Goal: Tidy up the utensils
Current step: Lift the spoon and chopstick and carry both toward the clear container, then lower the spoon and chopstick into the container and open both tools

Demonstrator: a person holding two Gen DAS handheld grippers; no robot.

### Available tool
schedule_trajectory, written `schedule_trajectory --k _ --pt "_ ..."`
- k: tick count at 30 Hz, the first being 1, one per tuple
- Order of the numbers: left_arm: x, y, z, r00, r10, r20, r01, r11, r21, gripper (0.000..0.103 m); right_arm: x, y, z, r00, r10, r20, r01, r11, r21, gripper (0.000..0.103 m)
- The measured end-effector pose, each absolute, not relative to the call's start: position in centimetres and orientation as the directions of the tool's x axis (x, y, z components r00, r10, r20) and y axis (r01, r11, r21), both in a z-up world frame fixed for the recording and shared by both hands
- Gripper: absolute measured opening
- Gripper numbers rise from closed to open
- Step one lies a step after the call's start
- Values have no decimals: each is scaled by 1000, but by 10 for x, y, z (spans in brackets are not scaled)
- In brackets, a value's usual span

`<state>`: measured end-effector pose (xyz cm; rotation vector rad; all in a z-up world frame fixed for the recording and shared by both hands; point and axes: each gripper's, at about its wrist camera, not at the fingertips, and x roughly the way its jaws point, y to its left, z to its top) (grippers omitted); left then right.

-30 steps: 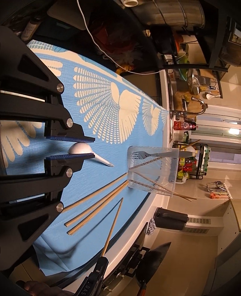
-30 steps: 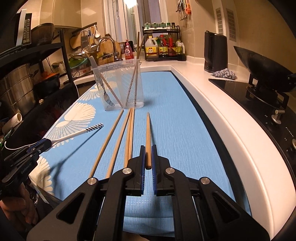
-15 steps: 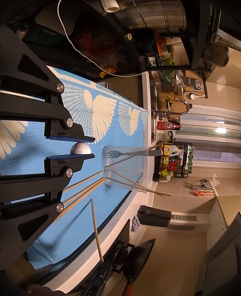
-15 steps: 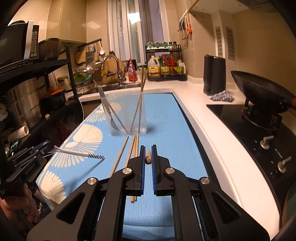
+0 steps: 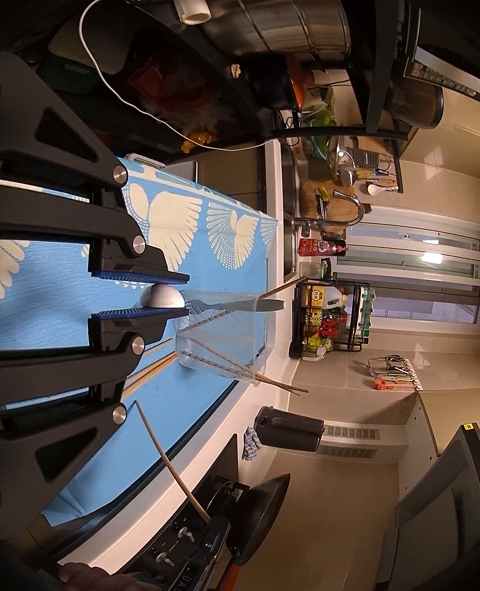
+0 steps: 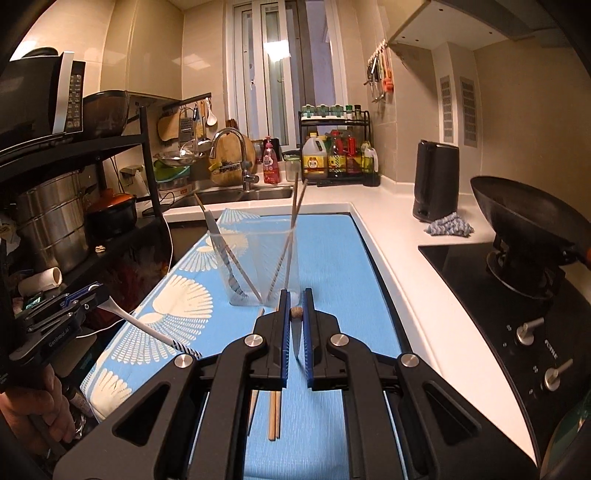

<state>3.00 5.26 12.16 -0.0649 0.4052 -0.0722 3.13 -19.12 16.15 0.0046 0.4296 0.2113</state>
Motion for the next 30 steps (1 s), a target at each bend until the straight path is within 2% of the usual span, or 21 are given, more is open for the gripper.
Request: schedule_trajectory --k 8,17,30 --pt "57 54 144 907 -103 -409 78 994 -77 12 55 -179 180 891 231 -391 -229 972 52 7" --pt "98 55 153 832 -154 -533 110 987 -114 12 79 -164 189 876 274 -397 -276 960 54 7" --pt "131 51 221 831 -232 -506 197 973 -123 12 115 -164 250 894 318 -315 -320 946 46 7"
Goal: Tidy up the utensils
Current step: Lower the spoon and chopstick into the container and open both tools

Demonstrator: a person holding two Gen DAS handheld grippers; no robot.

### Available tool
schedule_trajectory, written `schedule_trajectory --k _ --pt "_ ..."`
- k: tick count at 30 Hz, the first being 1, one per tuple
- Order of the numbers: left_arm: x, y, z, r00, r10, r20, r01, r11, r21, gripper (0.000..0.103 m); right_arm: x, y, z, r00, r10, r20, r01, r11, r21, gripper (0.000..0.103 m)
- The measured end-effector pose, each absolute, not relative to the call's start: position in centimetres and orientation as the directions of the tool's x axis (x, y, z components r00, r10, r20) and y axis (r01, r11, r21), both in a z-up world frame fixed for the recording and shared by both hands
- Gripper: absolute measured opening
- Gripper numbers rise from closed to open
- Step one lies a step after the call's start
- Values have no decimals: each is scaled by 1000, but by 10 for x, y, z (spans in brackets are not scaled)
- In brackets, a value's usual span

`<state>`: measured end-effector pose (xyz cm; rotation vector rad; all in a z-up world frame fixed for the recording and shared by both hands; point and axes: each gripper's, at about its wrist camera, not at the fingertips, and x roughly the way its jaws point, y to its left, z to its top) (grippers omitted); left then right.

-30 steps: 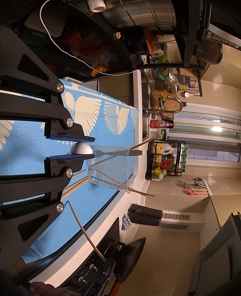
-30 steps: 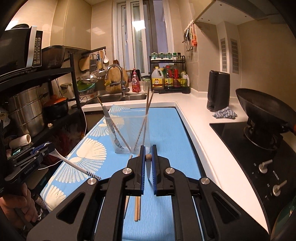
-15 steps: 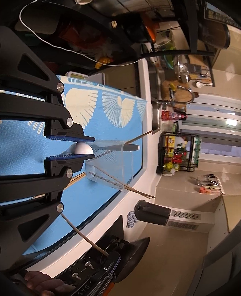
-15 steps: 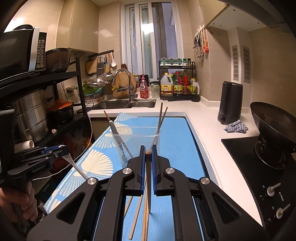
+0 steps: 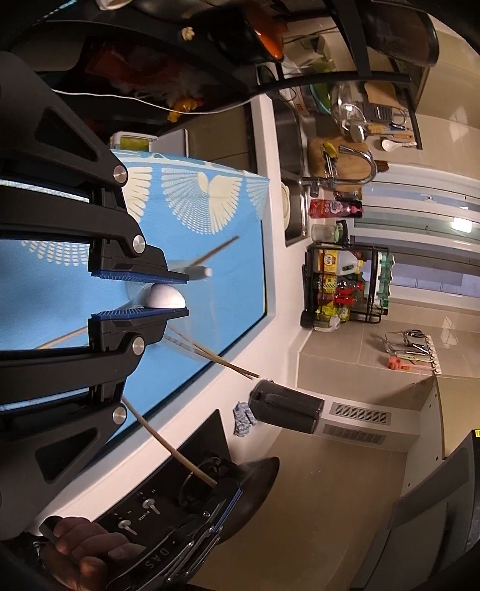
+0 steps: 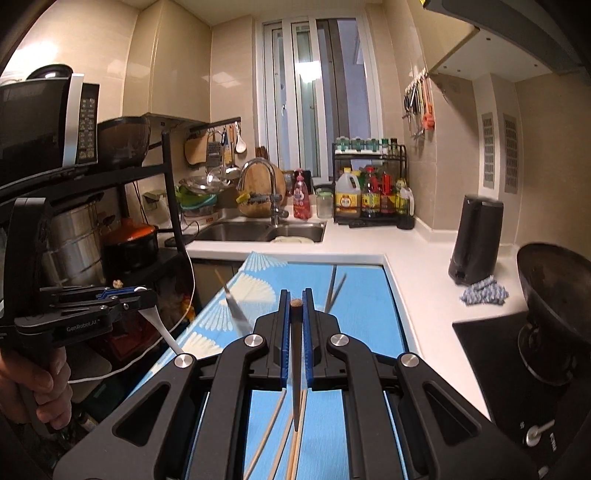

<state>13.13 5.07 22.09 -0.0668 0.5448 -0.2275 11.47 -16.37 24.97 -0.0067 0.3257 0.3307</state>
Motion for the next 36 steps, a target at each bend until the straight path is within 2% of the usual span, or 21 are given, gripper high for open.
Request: schedule_trajectory --k 8,15,26,32,33,34,36 --pt "168 48 257 858 -229 -459 198 973 -117 12 149 -145 300 910 350 -223 -352 936 34 6" --pt "213 43 269 877 -190 -441 175 982 -74 12 190 -133 307 919 341 -196 -342 939 33 6" --pt "276 17 182 790 -151 -594 179 984 -12 12 248 -125 216 871 304 -385 -307 950 56 6" --pt "277 10 156 758 -155 -633 198 980 -3 14 253 -119 181 819 309 -484 -334 942 36 9" --pt "274 11 157 764 -152 -627 191 981 -5 20 250 -121 181 818 306 -487 -333 942 32 12" --pt "269 14 161 775 -147 -615 182 983 -7 30 248 -122 182 819 304 -486 -331 943 32 13" --pt "260 19 171 796 -149 -587 167 986 -25 35 239 -125 187 825 308 -474 -331 943 38 22"
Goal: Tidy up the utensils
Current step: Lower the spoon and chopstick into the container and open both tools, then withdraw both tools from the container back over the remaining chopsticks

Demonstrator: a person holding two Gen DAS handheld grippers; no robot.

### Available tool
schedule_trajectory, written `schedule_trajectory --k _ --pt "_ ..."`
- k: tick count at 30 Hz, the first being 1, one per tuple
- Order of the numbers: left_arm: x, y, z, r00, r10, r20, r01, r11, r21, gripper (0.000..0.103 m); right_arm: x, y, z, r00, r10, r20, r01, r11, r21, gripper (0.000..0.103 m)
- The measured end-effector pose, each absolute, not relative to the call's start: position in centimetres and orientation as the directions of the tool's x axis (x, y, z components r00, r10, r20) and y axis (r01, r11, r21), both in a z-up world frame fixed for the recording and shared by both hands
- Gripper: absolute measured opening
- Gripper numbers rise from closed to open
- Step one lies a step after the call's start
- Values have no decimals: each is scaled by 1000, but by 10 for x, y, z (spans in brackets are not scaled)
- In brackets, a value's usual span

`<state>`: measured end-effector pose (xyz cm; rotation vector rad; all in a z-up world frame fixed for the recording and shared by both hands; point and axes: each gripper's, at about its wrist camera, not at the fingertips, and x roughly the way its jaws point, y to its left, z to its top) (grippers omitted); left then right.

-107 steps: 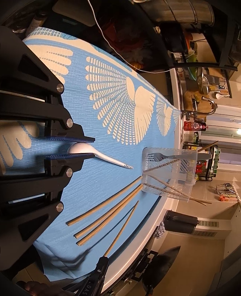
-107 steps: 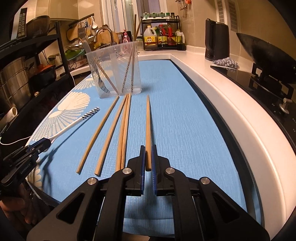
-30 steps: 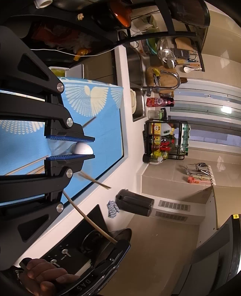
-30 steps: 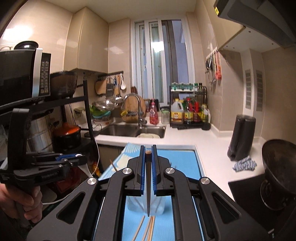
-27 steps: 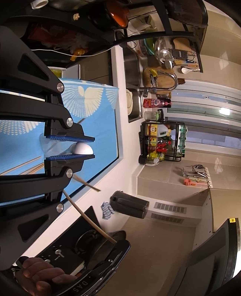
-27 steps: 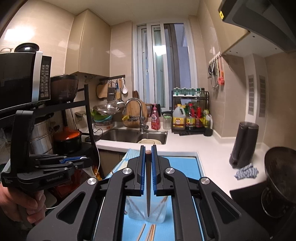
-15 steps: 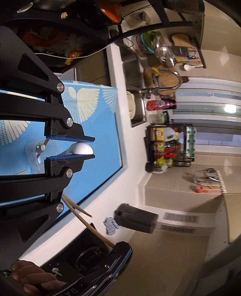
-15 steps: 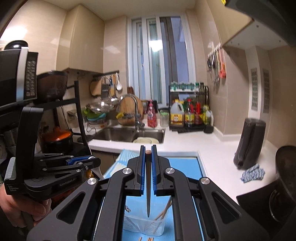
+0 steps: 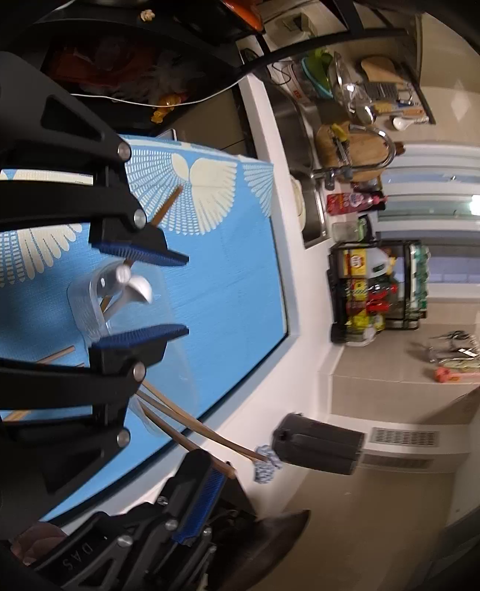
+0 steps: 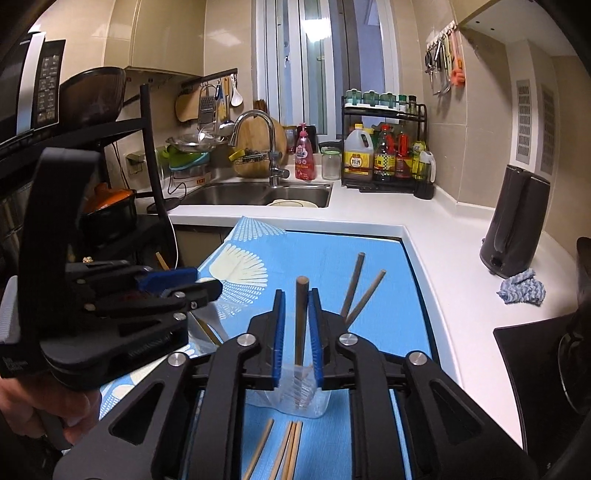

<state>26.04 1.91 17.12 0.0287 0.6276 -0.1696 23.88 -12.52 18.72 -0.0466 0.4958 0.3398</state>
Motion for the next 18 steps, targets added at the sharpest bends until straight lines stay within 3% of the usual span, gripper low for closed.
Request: schedule_trajectory --k 9,14,18 --pt "187 25 211 900 -136 -414 142 990 -16 40 175 -143 214 887 292 -358 -295 954 47 29" --pt "146 23 191 925 -109 -365 115 993 -5 40 127 -145 199 915 272 -297 -275 961 33 33" --pt "116 24 154 919 -102 -382 96 995 -34 40 95 -148 165 913 266 -309 -266 963 41 33"
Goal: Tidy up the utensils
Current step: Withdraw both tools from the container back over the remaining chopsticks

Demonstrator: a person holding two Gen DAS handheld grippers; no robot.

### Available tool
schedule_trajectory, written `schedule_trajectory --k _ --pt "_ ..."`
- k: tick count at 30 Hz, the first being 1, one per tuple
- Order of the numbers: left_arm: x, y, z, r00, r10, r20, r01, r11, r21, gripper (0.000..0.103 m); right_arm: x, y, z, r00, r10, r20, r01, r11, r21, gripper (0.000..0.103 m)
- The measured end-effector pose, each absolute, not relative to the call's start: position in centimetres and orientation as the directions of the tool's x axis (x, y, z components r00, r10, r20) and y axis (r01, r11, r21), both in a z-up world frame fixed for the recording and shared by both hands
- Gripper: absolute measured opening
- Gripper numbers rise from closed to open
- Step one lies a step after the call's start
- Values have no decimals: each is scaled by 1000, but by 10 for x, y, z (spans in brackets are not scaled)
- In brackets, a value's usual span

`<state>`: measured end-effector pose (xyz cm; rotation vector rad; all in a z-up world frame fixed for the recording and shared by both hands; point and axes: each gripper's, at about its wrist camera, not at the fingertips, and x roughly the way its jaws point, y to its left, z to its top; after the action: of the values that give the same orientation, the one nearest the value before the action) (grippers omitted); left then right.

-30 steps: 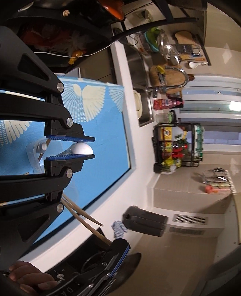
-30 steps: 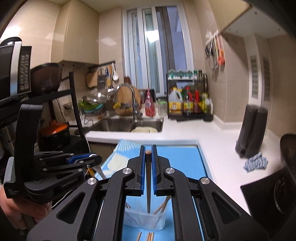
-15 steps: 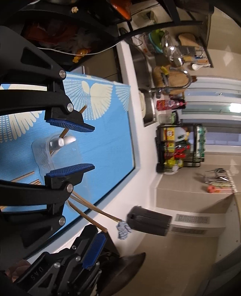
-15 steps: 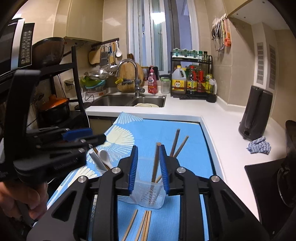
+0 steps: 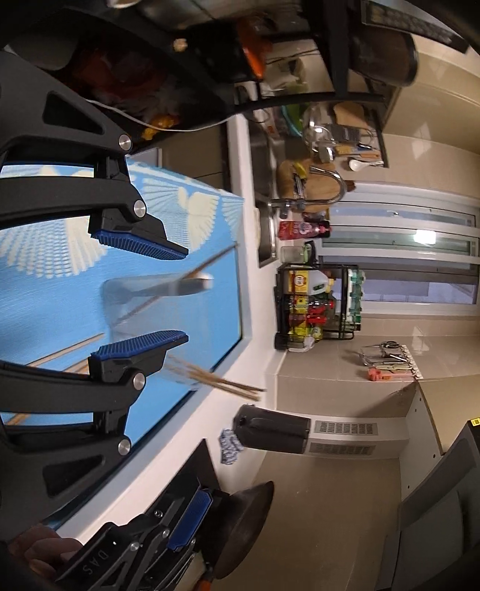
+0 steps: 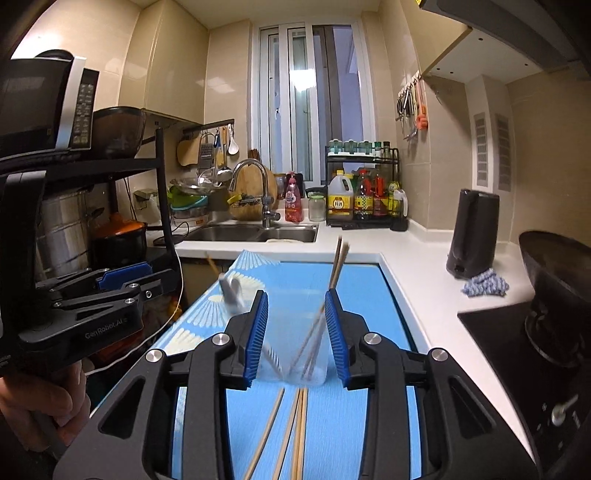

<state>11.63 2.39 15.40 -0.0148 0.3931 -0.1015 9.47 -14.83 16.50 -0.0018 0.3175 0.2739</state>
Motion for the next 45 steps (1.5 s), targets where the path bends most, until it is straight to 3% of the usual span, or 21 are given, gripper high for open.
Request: schedule_trajectory --k 5,8,12,18,27,35,40,45 --pt "91 19 98 894 -91 -438 89 996 -25 39 76 -154 106 873 262 -412 -251 965 81 33" --pt "76 14 66 871 -102 -481 99 995 -31 31 65 -159 78 853 249 -459 -236 968 86 32" --pt "50 6 33 863 -110 -493 117 993 -17 23 54 -169 47 831 249 -498 -230 968 100 21" --pt "26 6 -1 829 -143 -541 99 989 -109 22 46 -181 11 779 243 -577 -208 970 128 20" --pt "26 -22 -2 814 -224 -536 165 974 -156 22 49 -179 -2 737 267 -621 -239 962 131 20" --pt "38 -37 -16 763 -258 -593 187 966 -180 22 50 -179 -12 721 242 -650 -229 968 107 20" --pt "40 -50 -21 759 -219 -613 197 975 -105 23 48 -171 -14 724 225 -653 -246 967 60 20" --pt "39 -45 -20 768 -175 -616 168 983 -70 9 48 -177 -13 725 222 -652 -232 970 73 5"
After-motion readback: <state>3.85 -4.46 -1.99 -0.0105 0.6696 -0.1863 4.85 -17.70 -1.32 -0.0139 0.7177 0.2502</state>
